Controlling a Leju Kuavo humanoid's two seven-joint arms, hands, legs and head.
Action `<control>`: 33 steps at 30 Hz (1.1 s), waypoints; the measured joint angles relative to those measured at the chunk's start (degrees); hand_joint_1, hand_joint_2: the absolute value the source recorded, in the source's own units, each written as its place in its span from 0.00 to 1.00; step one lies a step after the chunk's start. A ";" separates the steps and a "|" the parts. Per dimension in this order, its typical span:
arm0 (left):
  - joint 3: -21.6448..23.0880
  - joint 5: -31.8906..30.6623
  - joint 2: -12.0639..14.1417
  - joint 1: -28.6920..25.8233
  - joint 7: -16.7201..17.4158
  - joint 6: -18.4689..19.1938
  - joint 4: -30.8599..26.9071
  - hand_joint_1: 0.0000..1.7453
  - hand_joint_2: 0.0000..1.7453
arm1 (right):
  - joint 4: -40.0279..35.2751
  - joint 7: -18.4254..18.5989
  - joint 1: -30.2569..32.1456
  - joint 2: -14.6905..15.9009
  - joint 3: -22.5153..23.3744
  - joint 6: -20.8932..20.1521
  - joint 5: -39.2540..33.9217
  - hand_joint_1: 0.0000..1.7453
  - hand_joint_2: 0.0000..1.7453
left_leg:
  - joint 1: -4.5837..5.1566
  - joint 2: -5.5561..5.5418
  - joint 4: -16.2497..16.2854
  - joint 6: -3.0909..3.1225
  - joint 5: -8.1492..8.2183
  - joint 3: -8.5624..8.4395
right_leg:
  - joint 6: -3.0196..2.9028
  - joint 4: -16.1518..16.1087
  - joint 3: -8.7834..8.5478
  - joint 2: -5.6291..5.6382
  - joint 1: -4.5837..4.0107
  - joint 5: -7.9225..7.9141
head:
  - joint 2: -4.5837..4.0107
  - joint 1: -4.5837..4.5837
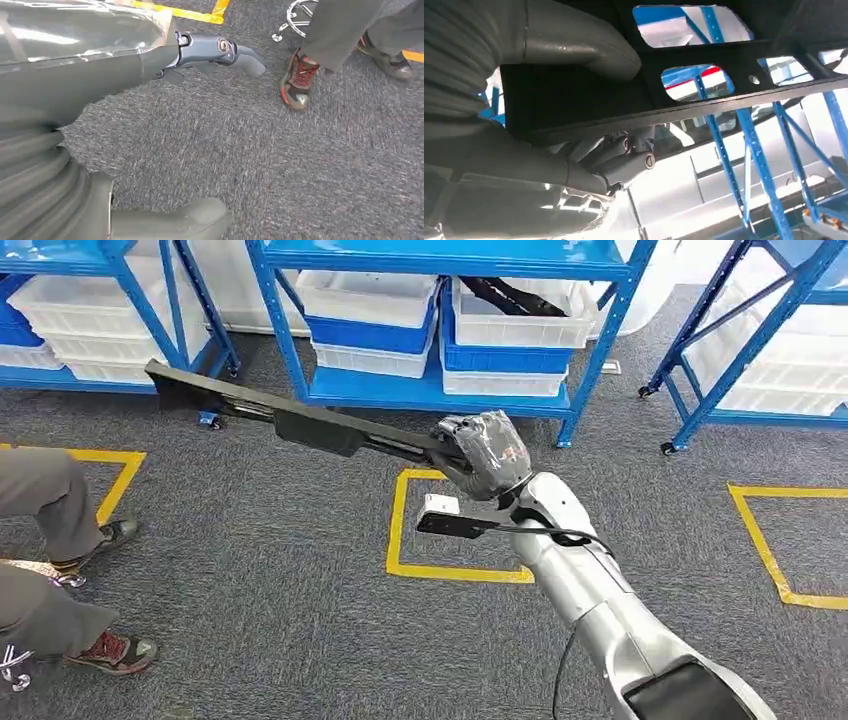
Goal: Take the parts from the cabinet and place them on the table.
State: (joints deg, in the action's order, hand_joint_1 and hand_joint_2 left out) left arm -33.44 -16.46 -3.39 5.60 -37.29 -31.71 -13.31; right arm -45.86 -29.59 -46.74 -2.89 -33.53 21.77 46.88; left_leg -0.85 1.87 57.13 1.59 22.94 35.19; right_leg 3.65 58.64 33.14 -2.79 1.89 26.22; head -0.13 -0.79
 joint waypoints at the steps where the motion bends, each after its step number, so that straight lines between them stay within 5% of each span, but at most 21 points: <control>1: -0.09 0.00 0.14 0.01 0.00 -0.11 0.02 0.00 1.00 | 0.00 0.00 -0.10 -0.26 0.00 0.00 0.02 1.00 1.00 | 0.26 0.27 0.58 -0.61 0.34 0.41 | -0.74 -0.57 -0.35 0.46 -0.73 0.29 | 0.00 0.09; 5: -0.22 0.00 0.07 -0.15 -0.02 -0.22 0.02 0.00 1.00 | 0.02 0.00 0.06 -0.26 0.22 0.00 0.09 1.00 1.00 | -0.49 1.24 0.47 -1.77 -0.04 0.53 | -2.76 -0.42 0.24 2.11 -0.70 -0.52 | 0.00 -0.18; 7: -0.37 0.00 0.07 -0.17 -0.02 -0.24 0.04 0.00 1.00 | 0.02 0.00 0.03 -0.31 0.28 0.00 0.11 1.00 1.00 | -0.74 -0.61 3.81 -2.27 3.21 1.80 | -3.46 -0.50 0.36 2.67 -0.54 -0.86 | 0.00 -0.33; 9: -0.44 0.00 0.09 -0.24 -0.02 -0.24 0.04 0.00 1.00 | 0.02 0.00 0.06 -0.61 0.28 -0.04 0.11 1.00 1.00 | -0.70 -1.59 13.95 -2.42 8.42 6.25 | -3.97 -0.49 0.79 3.39 -0.84 -1.12 | 0.00 -0.46; 11: -0.55 0.07 0.07 -0.40 -0.02 -0.24 0.04 0.00 1.00 | 0.02 0.00 0.21 -0.59 0.28 -0.09 0.11 1.00 1.00 | -0.69 -1.75 18.87 -2.17 9.60 8.45 | -4.16 -0.48 1.04 4.21 -1.20 -1.25 | 0.00 -0.44; 13: -0.68 0.07 0.07 -0.46 -0.02 -0.24 0.07 0.00 1.00 | 0.02 0.02 0.25 -0.61 0.28 -0.11 0.20 1.00 1.00 | -0.63 -1.92 13.90 -1.51 6.39 5.59 | -4.33 -0.48 1.01 5.00 -1.47 -1.38 | 0.00 -0.44; 15: -0.85 0.07 0.11 -0.46 -0.04 -0.26 0.07 0.00 1.00 | 0.00 0.02 0.06 -0.83 0.33 -0.11 0.20 1.00 1.00 | -0.38 -3.86 3.36 -0.24 2.12 -0.33 | -4.25 -0.48 0.93 5.84 -1.62 -1.44 | 0.00 -0.44; 16: -0.87 0.07 0.22 -0.42 -0.07 -0.28 0.07 0.00 1.00 | 0.00 0.04 0.00 -0.94 0.35 -0.11 0.20 1.00 1.00 | -0.39 -4.72 1.88 -0.01 3.12 -1.26 | -4.01 -0.44 1.14 5.96 -1.94 -1.57 | 0.00 -0.33; 20: -0.94 0.02 0.11 -0.42 -0.09 -0.44 0.07 0.00 1.00 | 0.00 0.13 -0.16 -0.87 0.46 -0.13 0.39 1.00 1.00 | 0.19 -2.99 0.89 0.32 2.33 -1.37 | -2.85 -1.00 1.56 7.12 -1.85 -2.25 | 0.00 -0.50; 21: -0.94 0.02 0.03 -0.39 -0.09 -0.44 0.07 0.00 1.00 | 0.00 0.13 -0.15 -0.81 0.55 -0.13 0.44 1.00 1.00 | -0.26 -2.29 -0.06 0.53 1.65 -1.66 | -2.83 -0.15 1.97 6.04 -1.93 -1.63 | 0.00 -0.37; 24: -0.96 0.00 -0.04 -0.47 -0.09 -0.46 0.07 0.00 1.00 | 0.02 0.13 -0.46 -0.81 0.57 -0.15 0.37 1.00 1.00 | -0.10 -1.25 -0.28 1.10 1.32 -1.33 | -3.34 10.48 7.23 3.84 -1.81 3.66 | 0.00 -0.13; 26: -0.96 0.00 -0.02 -0.51 -0.07 -0.46 0.07 0.00 1.00 | 0.09 0.20 -0.14 -0.68 0.57 -0.17 0.37 1.00 1.00 | 0.07 -0.37 -0.24 1.09 1.28 -1.11 | -2.80 17.26 10.18 3.45 -1.62 5.57 | 0.00 -0.13; 28: -0.96 0.00 -0.06 -0.52 -0.07 -0.46 0.07 0.00 1.00 | 0.13 0.20 0.06 -0.55 0.57 -0.17 0.35 1.00 1.00 | 0.09 0.30 -0.18 1.03 1.26 -1.13 | -1.95 12.53 7.32 3.22 -1.52 3.51 | 0.00 -0.13; 30: -0.96 -0.02 -0.13 -0.51 -0.07 -0.46 0.07 0.00 1.00 | 0.13 0.20 -0.12 -0.57 0.61 -0.15 0.31 1.00 1.00 | 0.14 1.02 0.06 0.89 1.32 -1.16 | -1.42 1.92 1.48 1.56 -1.55 -0.01 | 0.00 -0.11; 31: -0.96 -0.04 -0.13 -0.51 -0.05 -0.50 0.07 0.00 1.00 | 0.13 0.20 -0.29 -0.59 0.66 -0.13 0.26 1.00 1.00 | 0.50 1.32 0.27 0.57 1.47 -1.04 | -2.24 -1.39 0.16 -0.46 -1.87 -0.06 | 0.00 -0.13; 33: -0.96 -0.24 -0.13 -0.52 -0.07 -0.59 0.07 0.00 1.00 | 0.13 0.20 -0.30 -0.59 0.85 -0.11 0.20 1.00 1.00 | 0.76 1.81 0.40 -0.02 1.45 -0.88 | -2.97 -1.32 0.01 0.81 -2.03 -0.62 | 0.00 -0.22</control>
State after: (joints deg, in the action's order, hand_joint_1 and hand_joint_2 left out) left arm -34.40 -16.70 -3.52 5.07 -37.35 -32.30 -13.25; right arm -45.72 -29.40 -47.04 -3.47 -32.68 21.66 47.08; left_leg -0.09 3.68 57.54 1.57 24.39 34.31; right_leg 0.68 57.32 33.15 -1.98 -0.14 25.60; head -0.13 -1.00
